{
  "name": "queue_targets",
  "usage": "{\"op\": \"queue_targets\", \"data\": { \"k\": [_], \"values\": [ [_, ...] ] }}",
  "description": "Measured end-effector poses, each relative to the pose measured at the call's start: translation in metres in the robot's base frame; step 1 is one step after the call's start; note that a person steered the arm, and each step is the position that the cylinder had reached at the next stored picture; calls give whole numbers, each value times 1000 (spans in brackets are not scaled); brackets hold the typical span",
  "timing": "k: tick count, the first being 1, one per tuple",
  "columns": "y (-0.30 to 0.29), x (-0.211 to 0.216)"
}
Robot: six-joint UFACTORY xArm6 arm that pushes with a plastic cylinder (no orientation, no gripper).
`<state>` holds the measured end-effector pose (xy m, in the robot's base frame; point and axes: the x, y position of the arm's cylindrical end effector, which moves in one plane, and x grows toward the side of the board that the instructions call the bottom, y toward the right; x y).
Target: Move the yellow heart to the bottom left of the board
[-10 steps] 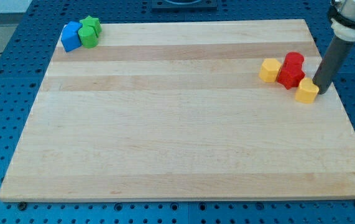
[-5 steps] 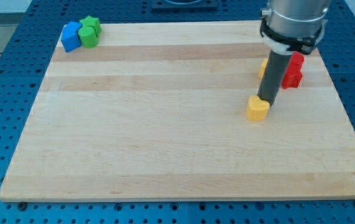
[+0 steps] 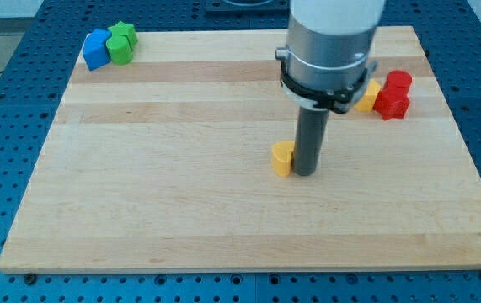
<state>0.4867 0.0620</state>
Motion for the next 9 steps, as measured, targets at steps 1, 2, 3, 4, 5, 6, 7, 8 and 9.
{"op": "queue_targets", "data": {
  "k": [1,2,3,4,5,6,7,8,9],
  "values": [
    [-25,-11],
    [-51,-15],
    [-53,-46],
    [-66,-49],
    [-85,-31],
    [-114,-24],
    [-134,-33],
    [-159,-42],
    [-172,-21]
  ]
}}
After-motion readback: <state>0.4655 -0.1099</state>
